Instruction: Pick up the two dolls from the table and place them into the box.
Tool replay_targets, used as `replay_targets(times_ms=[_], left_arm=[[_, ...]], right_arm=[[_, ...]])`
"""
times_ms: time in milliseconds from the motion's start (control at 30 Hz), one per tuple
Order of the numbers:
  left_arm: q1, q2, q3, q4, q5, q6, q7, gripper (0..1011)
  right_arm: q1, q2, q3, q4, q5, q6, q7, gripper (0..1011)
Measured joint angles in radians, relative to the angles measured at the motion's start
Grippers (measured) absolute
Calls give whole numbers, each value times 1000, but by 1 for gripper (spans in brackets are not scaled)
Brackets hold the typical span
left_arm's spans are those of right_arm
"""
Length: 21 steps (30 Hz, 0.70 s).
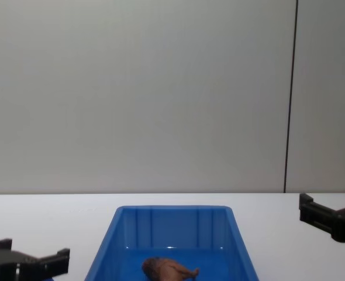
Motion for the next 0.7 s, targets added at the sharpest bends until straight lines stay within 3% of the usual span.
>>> replay_targets(times_ms=[400,700], left_arm=[[20,-7,-1,37,-34,-29,-31,1001],[20,-22,1,71,-40,-52,-66,783]], right_arm=[[0,0,0,0,0,0,0,1001],[0,0,0,0,0,0,0,1001]])
